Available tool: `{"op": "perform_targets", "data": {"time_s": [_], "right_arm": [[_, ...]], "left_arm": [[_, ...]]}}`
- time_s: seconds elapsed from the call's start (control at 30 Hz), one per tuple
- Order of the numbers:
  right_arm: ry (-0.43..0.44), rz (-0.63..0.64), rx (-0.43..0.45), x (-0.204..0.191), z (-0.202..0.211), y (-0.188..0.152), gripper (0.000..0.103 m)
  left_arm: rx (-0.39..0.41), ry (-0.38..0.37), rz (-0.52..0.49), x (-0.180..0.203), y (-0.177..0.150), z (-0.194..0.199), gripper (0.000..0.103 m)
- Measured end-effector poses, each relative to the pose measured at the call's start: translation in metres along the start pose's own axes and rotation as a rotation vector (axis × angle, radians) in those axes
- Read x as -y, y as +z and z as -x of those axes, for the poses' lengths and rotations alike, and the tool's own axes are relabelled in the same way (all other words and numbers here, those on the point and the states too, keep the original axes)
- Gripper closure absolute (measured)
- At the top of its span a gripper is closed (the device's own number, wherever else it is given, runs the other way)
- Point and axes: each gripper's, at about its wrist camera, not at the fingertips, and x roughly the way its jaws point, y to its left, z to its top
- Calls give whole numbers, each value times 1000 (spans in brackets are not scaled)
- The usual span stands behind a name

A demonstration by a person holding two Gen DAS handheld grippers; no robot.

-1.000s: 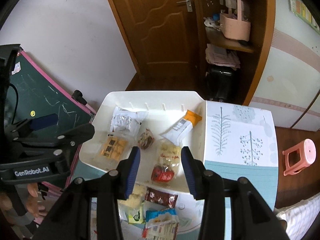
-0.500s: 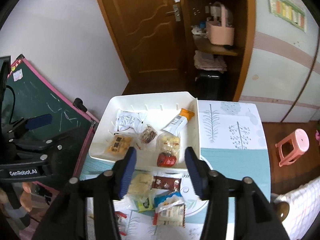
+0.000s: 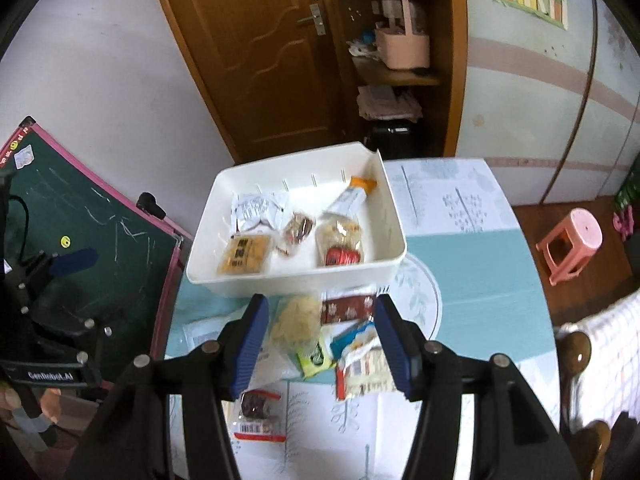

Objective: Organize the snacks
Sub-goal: 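Withdraw both tools from the tray back over the remaining snacks, then grasp the white printed flat bag with the left tool while the right tool grasps the puffed-snack bag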

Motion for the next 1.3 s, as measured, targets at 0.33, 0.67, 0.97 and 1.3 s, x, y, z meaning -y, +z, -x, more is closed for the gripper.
{"op": "perform_targets", "data": {"time_s": [0.33, 0.67, 0.97, 1.3], "right_arm": [[0, -32, -100, -9, -40, -39, 48], [30, -8, -209, -15, -113, -46, 48], [74, 24, -321, -18, -187, -40, 48], [108, 70, -374, -25, -227, -39, 42]], "left_arm": [[-164, -93, 156, -36, -68, -67, 1], [-284, -207, 420, -70, -96, -136, 6], [-328, -220, 488, -63, -95, -181, 6], [-263, -165, 497, -61, -85, -190, 31]]}}
